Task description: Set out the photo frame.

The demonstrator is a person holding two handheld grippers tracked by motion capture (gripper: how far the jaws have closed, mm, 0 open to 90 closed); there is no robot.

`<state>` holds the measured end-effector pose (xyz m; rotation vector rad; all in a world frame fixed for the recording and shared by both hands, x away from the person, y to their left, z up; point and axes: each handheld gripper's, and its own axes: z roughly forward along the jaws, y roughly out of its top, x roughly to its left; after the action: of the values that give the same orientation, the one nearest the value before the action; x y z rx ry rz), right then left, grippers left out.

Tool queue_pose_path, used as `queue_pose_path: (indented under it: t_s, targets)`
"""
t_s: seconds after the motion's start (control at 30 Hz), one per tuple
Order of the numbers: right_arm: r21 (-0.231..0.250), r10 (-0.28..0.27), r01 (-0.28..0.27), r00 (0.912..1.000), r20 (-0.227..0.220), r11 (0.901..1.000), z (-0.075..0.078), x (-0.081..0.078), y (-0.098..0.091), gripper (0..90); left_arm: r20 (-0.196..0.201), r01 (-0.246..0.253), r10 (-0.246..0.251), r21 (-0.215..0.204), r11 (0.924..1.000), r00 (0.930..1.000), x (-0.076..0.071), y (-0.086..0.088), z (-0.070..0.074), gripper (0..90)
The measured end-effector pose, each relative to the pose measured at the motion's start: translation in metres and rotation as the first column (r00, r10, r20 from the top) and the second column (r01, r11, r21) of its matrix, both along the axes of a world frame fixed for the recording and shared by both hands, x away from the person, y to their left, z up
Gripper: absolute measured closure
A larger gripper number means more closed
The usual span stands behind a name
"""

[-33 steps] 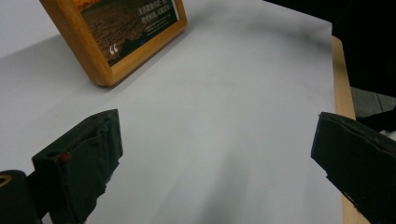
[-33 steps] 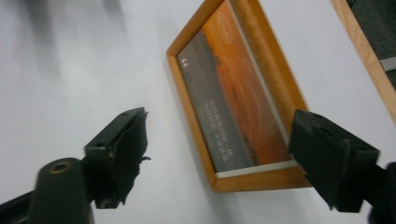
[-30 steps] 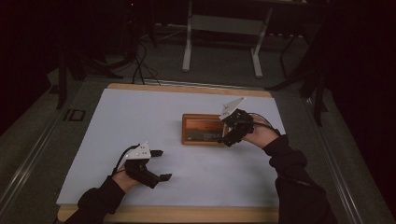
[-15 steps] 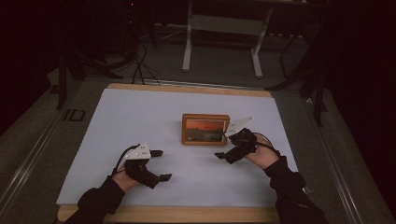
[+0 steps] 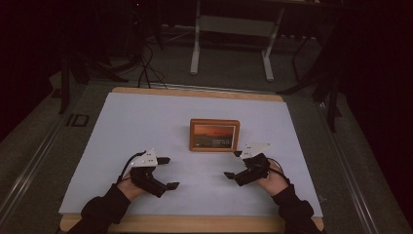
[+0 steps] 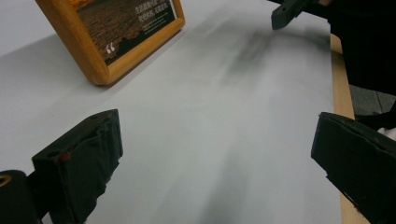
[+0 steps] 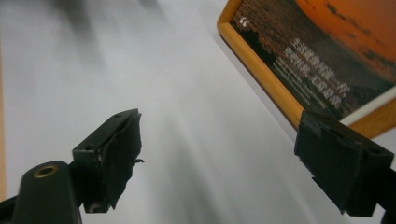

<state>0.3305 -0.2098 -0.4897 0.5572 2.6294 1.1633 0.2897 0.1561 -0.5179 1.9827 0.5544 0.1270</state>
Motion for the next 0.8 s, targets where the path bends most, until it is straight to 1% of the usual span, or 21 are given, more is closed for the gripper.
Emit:
queue_pose_path:
  t_s: [0.07,0.1,0.13,0.17,0.2,0.23,0.33,0.37,0.43,0.5,0.57,0.6,0.67,0.73,0.77,0.8]
  targets:
    - [0.012,-0.01,0.01,0.9999,-0.003,0.9999,-0.006,-0.003,-0.002,14.3,0.001,0.0,0.0,0.0,1.0,1.0,0.0,0.0,0.0,2.6]
    - [0.012,-0.01,0.01,0.9999,-0.003,0.9999,-0.006,-0.003,-0.002,14.3,0.001,0.0,0.0,0.0,1.0,1.0,0.0,0.0,0.0,2.6]
    - [0.026,-0.029,0.029,0.9995,0.009,0.9992,-0.01,-0.006,-0.004,14.3,0.003,0.0,0.0,-0.001,1.0,1.0,0.0,0.0,0.0,2.6]
    - [0.038,-0.031,0.031,0.9995,0.001,0.9988,-0.013,-0.009,-0.005,14.3,0.002,0.001,-0.001,0.0,1.0,1.0,0.0,0.0,0.0,2.6]
    - [0.034,-0.038,0.037,0.9993,0.007,0.9987,-0.015,-0.011,-0.006,14.3,0.002,0.002,-0.002,0.003,1.0,1.0,-0.001,0.0,0.0,2.6]
    - [0.034,-0.052,0.051,0.9983,0.026,0.9981,-0.017,-0.013,-0.007,14.3,0.002,0.002,-0.002,0.003,1.0,1.0,-0.001,0.0,0.0,2.6]
    - [0.064,-0.055,0.054,0.9985,0.01,0.9965,-0.02,-0.017,-0.01,14.3,0.005,0.003,-0.003,0.004,1.0,1.0,-0.001,0.0,0.001,2.6]
    - [0.059,-0.062,0.06,0.9979,0.022,0.9964,-0.02,-0.018,-0.011,14.3,0.005,0.004,-0.004,0.005,1.0,1.0,-0.001,0.0,0.001,2.6]
    - [0.072,-0.064,0.064,0.9979,0.007,0.9954,-0.022,-0.02,-0.014,14.3,0.005,0.003,-0.003,0.005,1.0,1.0,-0.001,0.0,0.001,2.6]
    - [0.073,-0.082,0.08,0.9965,0.016,0.9941,-0.024,-0.024,-0.017,14.3,0.007,0.003,-0.003,0.007,1.0,1.0,-0.002,0.0,0.001,2.6]
    - [0.08,-0.087,0.086,0.9962,0.011,0.9931,-0.025,-0.026,-0.02,14.3,0.007,0.003,-0.003,0.007,1.0,1.0,-0.002,0.0,0.001,2.6]
    - [0.083,-0.109,0.106,0.9936,0.031,0.9909,-0.028,-0.03,-0.023,14.4,0.007,0.004,-0.004,0.008,1.0,1.0,-0.002,0.0,0.001,2.6]
    - [0.084,-0.112,0.109,0.9934,0.026,0.9905,-0.029,-0.031,-0.024,14.4,0.007,0.004,-0.004,0.006,1.0,1.0,-0.003,0.0,0.0,2.6]
    - [0.091,-0.126,0.123,0.9915,0.03,0.9882,-0.03,-0.034,-0.028,14.4,0.011,0.007,-0.007,0.007,1.0,0.9999,-0.003,0.001,0.001,2.6]
    - [0.099,-0.128,0.126,0.9916,0.019,0.9871,-0.031,-0.035,-0.03,14.4,0.011,0.007,-0.008,0.006,1.0,0.9999,-0.003,0.001,0.001,2.6]
    - [0.101,-0.132,0.129,0.9911,0.019,0.9865,-0.031,-0.036,-0.032,14.4,0.011,0.007,-0.007,0.006,1.0,0.9999,-0.003,0.001,0.001,2.6]
